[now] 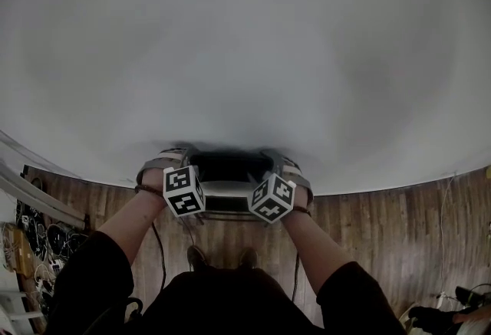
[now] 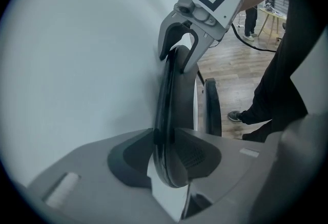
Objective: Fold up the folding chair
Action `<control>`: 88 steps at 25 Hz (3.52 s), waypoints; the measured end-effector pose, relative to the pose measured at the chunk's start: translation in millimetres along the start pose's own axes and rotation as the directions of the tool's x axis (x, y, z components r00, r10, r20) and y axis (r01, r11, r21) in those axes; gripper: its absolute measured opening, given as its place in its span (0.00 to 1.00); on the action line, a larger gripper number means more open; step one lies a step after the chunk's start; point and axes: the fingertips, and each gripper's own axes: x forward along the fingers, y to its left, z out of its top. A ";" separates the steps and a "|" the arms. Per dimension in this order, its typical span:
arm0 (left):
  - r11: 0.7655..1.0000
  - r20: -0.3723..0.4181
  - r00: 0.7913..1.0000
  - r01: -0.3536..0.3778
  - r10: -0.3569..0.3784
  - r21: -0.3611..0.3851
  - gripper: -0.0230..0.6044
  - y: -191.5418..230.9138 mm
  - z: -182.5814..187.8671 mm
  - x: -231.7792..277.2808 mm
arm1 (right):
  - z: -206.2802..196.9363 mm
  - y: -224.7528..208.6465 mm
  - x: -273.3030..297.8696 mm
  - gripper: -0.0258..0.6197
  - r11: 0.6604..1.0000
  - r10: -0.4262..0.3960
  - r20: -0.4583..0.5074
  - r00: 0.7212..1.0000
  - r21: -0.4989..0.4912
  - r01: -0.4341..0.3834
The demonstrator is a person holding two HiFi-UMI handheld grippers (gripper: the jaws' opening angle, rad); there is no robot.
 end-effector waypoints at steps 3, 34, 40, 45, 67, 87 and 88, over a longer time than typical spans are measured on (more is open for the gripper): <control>1.000 -0.007 1.000 -0.025 0.025 0.008 0.25 4.6 0.6 0.0 | 2.2 -4.6 0.6 0.42 0.999 -0.045 0.013 0.999 -0.015 0.045; 0.890 0.033 0.965 -0.227 0.261 -0.395 0.19 -24.2 10.0 -82.5 | -25.1 20.5 -74.8 0.40 0.958 -0.039 0.269 0.962 0.283 -0.040; 0.839 0.120 0.960 -0.154 0.251 -0.522 0.19 -77.5 -15.5 -113.8 | -41.2 69.1 -99.2 0.40 0.896 0.006 0.260 0.966 0.428 -0.121; 0.759 0.224 0.941 -0.051 0.255 -0.649 0.19 -118.6 -36.6 -136.7 | -36.0 111.4 -127.3 0.40 0.836 0.004 0.239 0.971 0.531 -0.134; 0.711 0.588 0.729 0.202 0.350 -0.674 0.19 -248.1 -73.0 -293.5 | 82.3 301.1 -276.1 0.35 0.757 -0.089 0.445 0.891 0.612 -0.229; 0.745 0.730 0.627 0.344 0.271 -0.571 0.04 -304.9 93.9 -344.9 | 57.2 273.4 -401.3 0.04 0.762 -0.072 0.694 0.717 0.502 -0.409; 0.753 0.728 0.631 0.335 0.267 -0.566 0.04 -307.6 96.2 -346.4 | 55.3 275.6 -400.9 0.04 0.768 -0.071 0.696 0.715 0.496 -0.406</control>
